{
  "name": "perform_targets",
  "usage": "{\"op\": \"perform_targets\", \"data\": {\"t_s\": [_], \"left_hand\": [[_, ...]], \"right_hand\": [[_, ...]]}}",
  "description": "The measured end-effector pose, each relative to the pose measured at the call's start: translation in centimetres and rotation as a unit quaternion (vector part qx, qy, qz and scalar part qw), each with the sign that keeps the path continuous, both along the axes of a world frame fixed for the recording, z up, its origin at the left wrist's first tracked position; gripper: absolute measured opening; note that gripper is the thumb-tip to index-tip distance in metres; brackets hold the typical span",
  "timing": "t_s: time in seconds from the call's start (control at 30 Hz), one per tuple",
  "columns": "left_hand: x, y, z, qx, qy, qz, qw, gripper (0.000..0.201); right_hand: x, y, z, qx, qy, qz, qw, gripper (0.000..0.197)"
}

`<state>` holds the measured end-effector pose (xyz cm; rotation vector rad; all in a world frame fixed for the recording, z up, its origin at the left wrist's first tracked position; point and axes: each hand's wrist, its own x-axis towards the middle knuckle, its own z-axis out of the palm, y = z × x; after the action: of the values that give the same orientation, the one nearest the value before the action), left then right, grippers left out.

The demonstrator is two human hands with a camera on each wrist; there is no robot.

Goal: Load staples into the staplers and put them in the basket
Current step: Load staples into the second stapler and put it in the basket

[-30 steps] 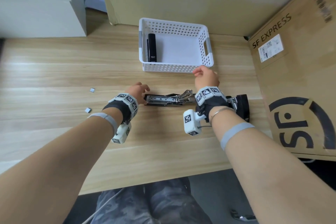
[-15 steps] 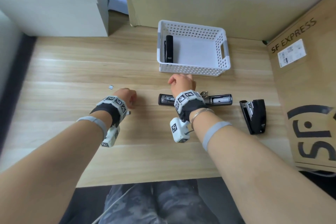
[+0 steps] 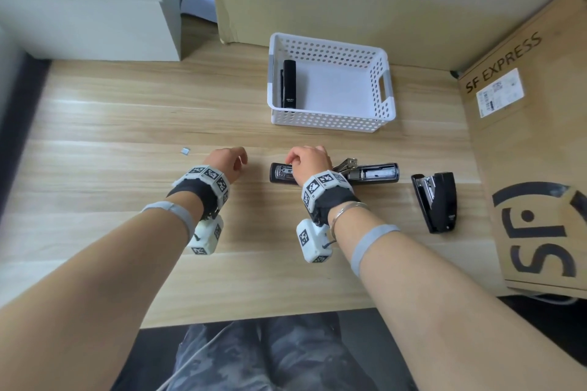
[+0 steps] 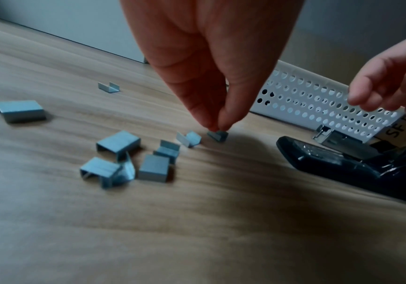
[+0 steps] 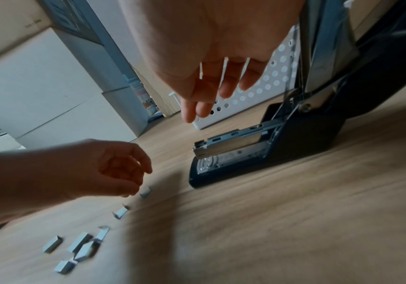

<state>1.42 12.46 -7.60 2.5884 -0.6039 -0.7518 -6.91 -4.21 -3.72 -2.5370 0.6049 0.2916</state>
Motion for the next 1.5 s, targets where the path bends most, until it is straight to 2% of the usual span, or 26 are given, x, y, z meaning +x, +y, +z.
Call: {"op": "perform_targets", "data": {"t_s": [0.13, 0.23, 0.4, 0.57, 0.67, 0.77, 0.9, 1.0, 1.1, 1.17, 1.27, 1.4, 1.5], "left_hand": [[0.1, 0.1, -0.1, 0.032, 0.008, 0.022, 0.999, 0.029], [0.2, 0.4, -0.3, 0.052, 0.010, 0.010, 0.999, 0.028], [-0.1, -0.3, 0.0, 0.038, 0.002, 0.001, 0.999, 0.020], [-0.5, -1.4, 0.3, -0.033, -0.007, 0.039, 0.999, 0.018], [-1.0, -2.3, 0.5, -0.105, 0.014, 0.058, 0.993, 0.017], [-1.1, -3.1, 0.8, -0.164, 0.037, 0.065, 0.984, 0.017], [-1.2, -3.9, 1.3, -0.185, 0.055, 0.071, 0.979, 0.024], [-1.3, -4.3, 1.5, -0.206, 0.066, 0.082, 0.973, 0.024], [-1.1, -4.4, 1.5, -0.220, 0.097, 0.108, 0.965, 0.033], [-1.1, -4.7, 1.6, -0.218, 0.103, 0.112, 0.964, 0.034], [-1.2, -5.1, 1.6, -0.190, 0.096, 0.088, 0.973, 0.019], [-1.3, -5.3, 0.7, -0.085, 0.077, -0.007, 0.993, 0.030], [-1.5, -5.5, 0.3, -0.037, 0.051, -0.054, 0.997, 0.033]], "right_hand": [[-0.1, 0.0, -0.2, 0.011, 0.008, 0.009, 1.000, 0.040], [-0.1, -0.1, -0.4, 0.020, 0.028, 0.015, 0.999, 0.039], [-0.1, 0.0, -0.7, 0.031, 0.028, 0.018, 0.999, 0.039], [0.1, 0.3, -0.9, 0.041, 0.023, 0.024, 0.999, 0.037], [0.6, 0.3, -0.6, 0.045, 0.041, 0.048, 0.997, 0.027], [1.0, 0.3, -0.3, 0.078, 0.050, 0.052, 0.994, 0.026], [1.3, 0.3, -0.3, 0.131, 0.020, -0.013, 0.991, 0.021], [1.5, 0.1, -0.1, 0.146, -0.002, -0.025, 0.989, 0.019], [1.4, -0.1, -0.1, 0.161, -0.005, -0.023, 0.987, 0.022], [1.4, -0.3, -0.2, 0.139, -0.008, -0.014, 0.990, 0.021], [1.1, -1.1, -0.4, 0.083, 0.012, -0.005, 0.996, 0.016], [0.5, -2.2, -0.8, -0.006, 0.084, 0.069, 0.994, 0.018], [0.2, -1.9, -0.8, -0.026, 0.093, 0.089, 0.991, 0.020]]}}
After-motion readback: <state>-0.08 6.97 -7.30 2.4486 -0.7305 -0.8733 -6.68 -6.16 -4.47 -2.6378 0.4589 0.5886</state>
